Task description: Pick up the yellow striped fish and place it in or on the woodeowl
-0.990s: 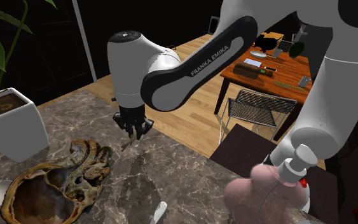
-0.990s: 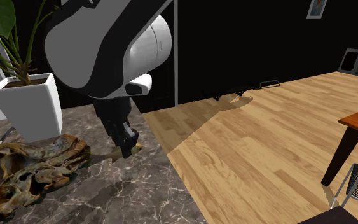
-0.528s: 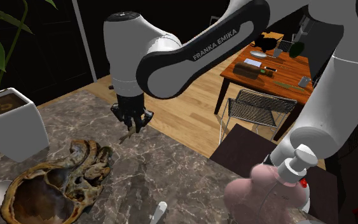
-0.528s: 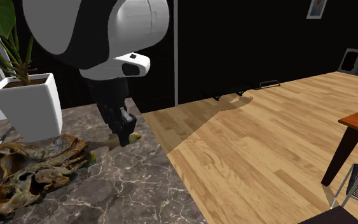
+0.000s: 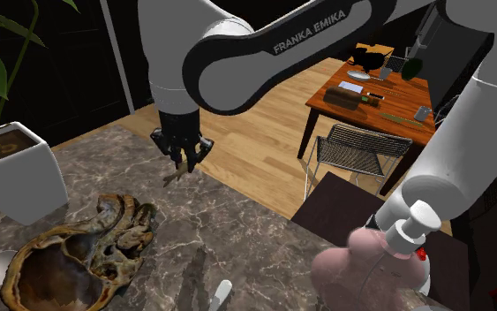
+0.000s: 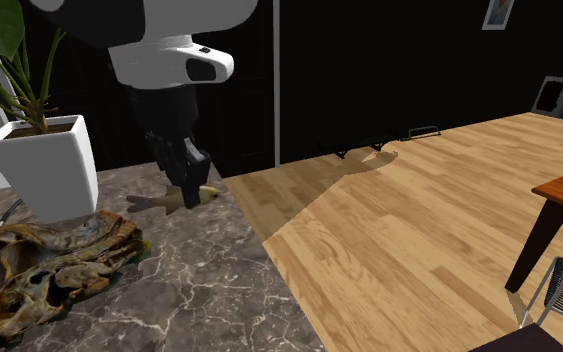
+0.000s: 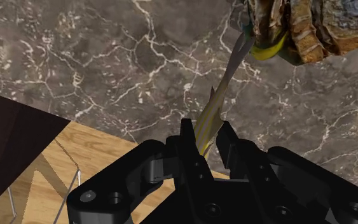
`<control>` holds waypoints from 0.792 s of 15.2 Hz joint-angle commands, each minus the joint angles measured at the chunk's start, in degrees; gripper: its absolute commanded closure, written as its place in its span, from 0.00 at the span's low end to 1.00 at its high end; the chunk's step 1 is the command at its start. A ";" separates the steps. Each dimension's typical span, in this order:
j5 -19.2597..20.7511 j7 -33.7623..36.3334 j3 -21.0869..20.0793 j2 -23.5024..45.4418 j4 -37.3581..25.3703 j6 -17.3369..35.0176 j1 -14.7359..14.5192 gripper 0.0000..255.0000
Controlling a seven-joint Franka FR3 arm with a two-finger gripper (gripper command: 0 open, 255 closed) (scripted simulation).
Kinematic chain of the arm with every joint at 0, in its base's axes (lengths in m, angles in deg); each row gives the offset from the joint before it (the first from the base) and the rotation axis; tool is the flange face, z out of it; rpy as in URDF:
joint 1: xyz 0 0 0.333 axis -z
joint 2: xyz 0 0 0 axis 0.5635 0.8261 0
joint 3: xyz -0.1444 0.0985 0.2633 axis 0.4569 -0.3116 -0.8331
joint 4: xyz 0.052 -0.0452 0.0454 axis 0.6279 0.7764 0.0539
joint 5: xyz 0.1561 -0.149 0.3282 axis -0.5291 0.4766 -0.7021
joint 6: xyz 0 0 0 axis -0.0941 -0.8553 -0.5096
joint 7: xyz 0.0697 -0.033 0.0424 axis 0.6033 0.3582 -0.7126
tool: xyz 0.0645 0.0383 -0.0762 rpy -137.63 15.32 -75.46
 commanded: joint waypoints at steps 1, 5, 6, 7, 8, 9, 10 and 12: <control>-0.68 -0.47 -0.11 -0.64 -0.95 -1.38 0.09 1.00; -2.12 -1.58 -0.20 -2.13 -2.83 -4.20 0.37 1.00; -2.43 -1.82 -0.20 -2.47 -3.34 -4.91 0.42 1.00; -2.73 -2.06 -0.20 -2.78 -3.85 -5.63 0.47 1.00; -3.01 -2.28 -0.20 -3.09 -4.38 -6.35 0.52 1.00; -3.26 -2.49 -0.19 -3.37 -4.92 -7.06 0.56 1.00; -1.44 -0.23 -0.84 -1.16 -6.86 -7.68 -0.43 1.00; 2.34 4.16 -1.72 3.43 -11.02 -9.18 -2.92 1.00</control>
